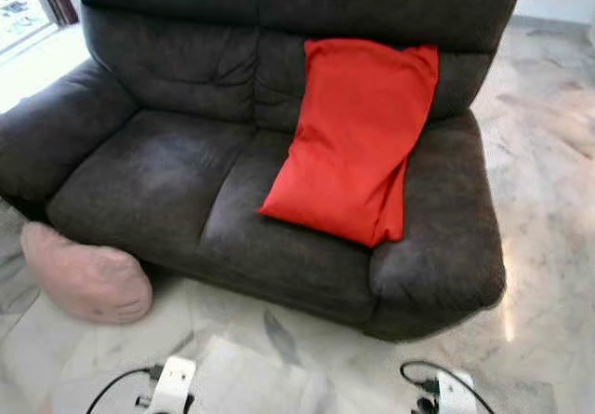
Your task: Move the pillow to the sofa from floor
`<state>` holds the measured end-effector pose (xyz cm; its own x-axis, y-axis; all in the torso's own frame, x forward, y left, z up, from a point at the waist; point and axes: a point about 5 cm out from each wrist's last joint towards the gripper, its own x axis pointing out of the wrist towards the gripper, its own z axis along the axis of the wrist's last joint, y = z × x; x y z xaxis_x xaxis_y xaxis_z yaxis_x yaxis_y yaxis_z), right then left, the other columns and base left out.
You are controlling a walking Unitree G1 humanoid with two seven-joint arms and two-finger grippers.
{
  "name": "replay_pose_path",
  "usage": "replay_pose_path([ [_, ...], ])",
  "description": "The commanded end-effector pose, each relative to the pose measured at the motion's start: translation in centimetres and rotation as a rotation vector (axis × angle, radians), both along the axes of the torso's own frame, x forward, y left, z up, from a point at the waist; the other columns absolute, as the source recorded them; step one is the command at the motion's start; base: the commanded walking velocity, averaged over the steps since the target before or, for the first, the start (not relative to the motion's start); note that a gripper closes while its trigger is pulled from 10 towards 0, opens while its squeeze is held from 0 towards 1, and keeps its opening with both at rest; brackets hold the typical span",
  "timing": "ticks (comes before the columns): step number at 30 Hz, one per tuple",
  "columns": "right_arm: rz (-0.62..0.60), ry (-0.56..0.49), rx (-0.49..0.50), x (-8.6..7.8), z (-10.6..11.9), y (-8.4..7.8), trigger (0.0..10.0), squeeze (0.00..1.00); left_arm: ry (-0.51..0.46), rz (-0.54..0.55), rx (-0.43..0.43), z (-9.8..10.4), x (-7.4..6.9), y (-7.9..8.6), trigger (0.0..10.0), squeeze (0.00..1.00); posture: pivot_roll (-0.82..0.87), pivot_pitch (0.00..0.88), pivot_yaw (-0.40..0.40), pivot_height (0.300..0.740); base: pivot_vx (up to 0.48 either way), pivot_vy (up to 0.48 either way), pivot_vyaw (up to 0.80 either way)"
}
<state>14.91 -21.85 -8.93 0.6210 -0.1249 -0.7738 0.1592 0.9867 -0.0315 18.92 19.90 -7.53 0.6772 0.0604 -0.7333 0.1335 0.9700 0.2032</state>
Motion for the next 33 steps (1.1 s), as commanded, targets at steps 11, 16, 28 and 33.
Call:
replay_pose_path([
  [11,-0.004,0.034,0.013,-0.6,-0.3,0.0,10.0,0.0,0.026,0.013,0.014,-0.3,-0.8,0.8,10.0,0.0,-0.1,0.159,0.047,0.74,0.0,0.281,0.0],
  [16,-0.006,0.043,0.008,-0.8,-0.3,-0.5,10.0,0.0,0.028,0.011,0.014,-0.3,-0.9,0.8,10.0,0.0,-0.1,0.161,0.047,0.74,0.0,0.281,0.0],
  [28,-0.001,0.045,0.013,-0.6,-0.4,0.1,10.0,0.0,0.037,0.006,0.013,-0.4,-0.9,0.7,10.0,0.0,-0.09,0.166,0.044,0.74,0.0,0.282,0.0],
  [33,0.013,0.047,0.025,-0.4,-0.5,1.4,10.0,0.0,0.047,0.01,0.011,-0.5,-1.2,0.7,10.0,0.0,-0.1,0.17,0.04,0.74,0.0,0.303,-0.42],
])
